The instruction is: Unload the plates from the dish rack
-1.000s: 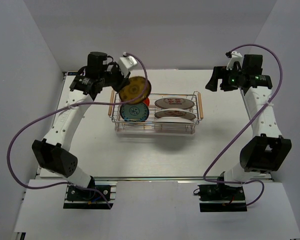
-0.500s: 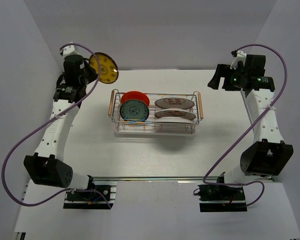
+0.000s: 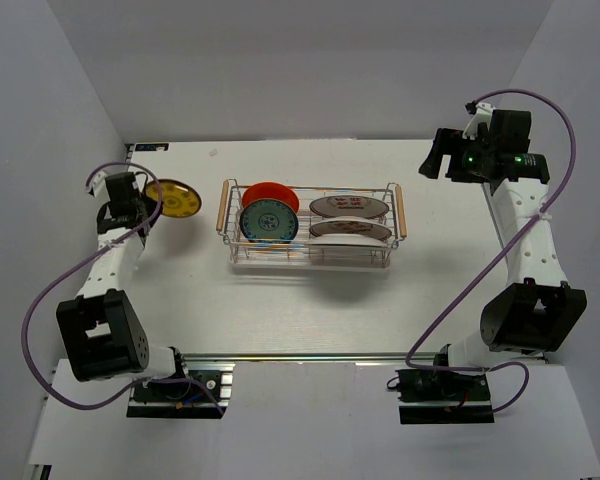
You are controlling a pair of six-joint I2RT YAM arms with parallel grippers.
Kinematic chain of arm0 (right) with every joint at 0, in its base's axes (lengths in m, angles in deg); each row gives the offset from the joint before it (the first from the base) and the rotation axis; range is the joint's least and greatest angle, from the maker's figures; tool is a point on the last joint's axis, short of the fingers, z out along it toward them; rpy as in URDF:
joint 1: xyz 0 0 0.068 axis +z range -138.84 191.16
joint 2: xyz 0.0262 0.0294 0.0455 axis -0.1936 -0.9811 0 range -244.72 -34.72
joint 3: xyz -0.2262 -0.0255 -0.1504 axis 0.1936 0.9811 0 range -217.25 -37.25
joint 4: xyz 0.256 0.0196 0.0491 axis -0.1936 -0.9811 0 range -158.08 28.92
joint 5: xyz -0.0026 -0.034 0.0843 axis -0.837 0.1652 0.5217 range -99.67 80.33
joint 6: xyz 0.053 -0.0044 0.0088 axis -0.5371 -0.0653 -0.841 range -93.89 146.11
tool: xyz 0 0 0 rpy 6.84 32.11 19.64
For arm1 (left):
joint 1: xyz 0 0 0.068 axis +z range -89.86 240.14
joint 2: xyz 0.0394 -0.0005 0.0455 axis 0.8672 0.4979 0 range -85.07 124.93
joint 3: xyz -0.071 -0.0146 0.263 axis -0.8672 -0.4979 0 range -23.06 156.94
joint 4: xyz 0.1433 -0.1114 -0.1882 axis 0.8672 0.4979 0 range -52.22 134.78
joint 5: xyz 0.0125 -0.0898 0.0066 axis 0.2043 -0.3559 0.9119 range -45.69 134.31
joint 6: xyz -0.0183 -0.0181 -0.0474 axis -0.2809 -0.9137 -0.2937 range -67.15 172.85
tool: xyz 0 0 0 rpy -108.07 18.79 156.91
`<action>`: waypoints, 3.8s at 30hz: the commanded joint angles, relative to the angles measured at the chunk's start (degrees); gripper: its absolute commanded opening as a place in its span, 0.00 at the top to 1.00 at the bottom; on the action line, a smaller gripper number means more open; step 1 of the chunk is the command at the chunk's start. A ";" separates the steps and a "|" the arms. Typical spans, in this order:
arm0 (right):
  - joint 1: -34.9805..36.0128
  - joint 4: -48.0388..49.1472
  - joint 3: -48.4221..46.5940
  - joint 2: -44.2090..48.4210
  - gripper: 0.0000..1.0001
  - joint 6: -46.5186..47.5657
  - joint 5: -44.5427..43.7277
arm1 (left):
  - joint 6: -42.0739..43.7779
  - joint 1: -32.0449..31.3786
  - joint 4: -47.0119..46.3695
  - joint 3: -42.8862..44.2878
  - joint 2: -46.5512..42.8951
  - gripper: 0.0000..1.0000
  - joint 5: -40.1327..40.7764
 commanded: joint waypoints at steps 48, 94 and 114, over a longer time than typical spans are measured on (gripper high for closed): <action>-0.27 7.16 11.63 6.58 0.11 2.37 0.08 | 10.45 4.24 2.15 -3.73 -5.01 0.02 -12.67; -0.01 -1.99 -3.31 -11.70 0.11 11.95 -3.69 | 91.51 -29.97 46.54 53.68 31.29 0.19 -42.49; 0.08 -0.40 -1.11 -8.71 0.11 10.98 -4.05 | 90.63 -32.08 41.69 48.58 32.16 0.50 -33.35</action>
